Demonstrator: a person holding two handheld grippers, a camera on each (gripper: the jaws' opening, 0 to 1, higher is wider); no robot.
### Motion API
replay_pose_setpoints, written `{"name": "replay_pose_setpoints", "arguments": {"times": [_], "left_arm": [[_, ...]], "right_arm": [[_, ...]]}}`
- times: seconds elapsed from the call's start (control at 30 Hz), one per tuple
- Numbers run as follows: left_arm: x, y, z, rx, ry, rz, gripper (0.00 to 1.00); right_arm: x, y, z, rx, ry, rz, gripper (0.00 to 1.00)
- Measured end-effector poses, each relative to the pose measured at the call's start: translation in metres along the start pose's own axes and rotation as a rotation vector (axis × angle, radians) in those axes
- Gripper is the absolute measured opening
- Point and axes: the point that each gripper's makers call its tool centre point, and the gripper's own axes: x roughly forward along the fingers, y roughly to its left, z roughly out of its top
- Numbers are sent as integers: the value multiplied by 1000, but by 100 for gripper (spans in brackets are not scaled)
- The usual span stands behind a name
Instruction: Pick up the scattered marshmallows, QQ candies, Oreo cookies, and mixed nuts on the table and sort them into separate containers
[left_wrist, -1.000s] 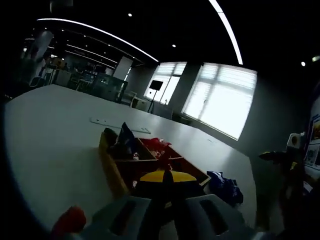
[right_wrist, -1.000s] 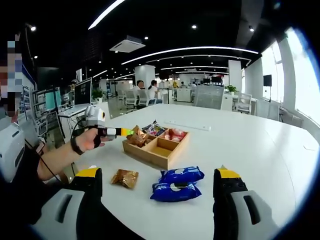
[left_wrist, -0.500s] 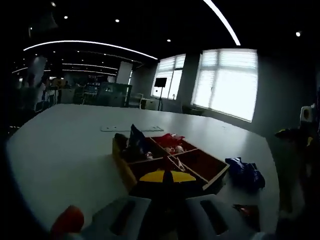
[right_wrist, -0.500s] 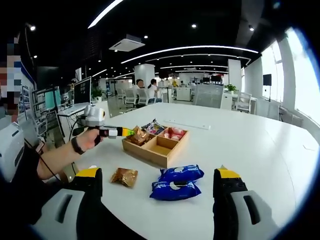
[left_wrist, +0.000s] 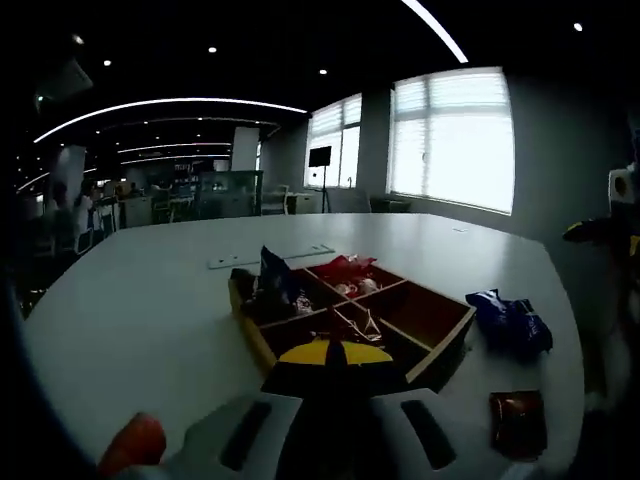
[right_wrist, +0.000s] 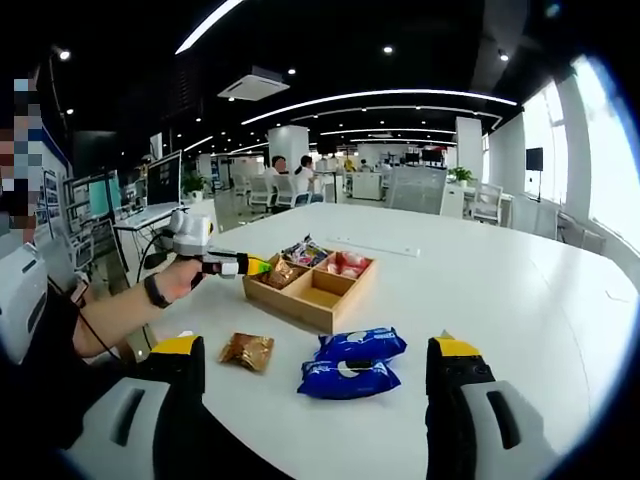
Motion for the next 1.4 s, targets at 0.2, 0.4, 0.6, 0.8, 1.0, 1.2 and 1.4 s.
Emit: {"name": "replay_pose_setpoints", "arguments": {"times": [0.2, 0.4, 0.6, 0.8, 1.0, 1.2, 1.4], "left_arm": [[2, 2, 0, 50, 7, 25, 6], [5, 5, 1, 96, 16, 42, 7], [6, 7, 1, 112, 26, 48, 7], [8, 7, 3, 131, 23, 46, 7], [9, 8, 4, 134, 21, 49, 8], [8, 11, 4, 141, 23, 62, 9], [4, 14, -1, 140, 7, 73, 10]], "right_arm": [[-2, -1, 1, 1, -3, -4, 87], [-2, -2, 0, 1, -1, -5, 87], [-2, -2, -1, 3, 0, -4, 87], [-1, -3, -3, 3, 4, -3, 87], [-1, -3, -4, 2, 8, -2, 87], [-2, -2, 0, -2, -2, -4, 87], [-1, -2, -1, -2, 2, -4, 87]]}}
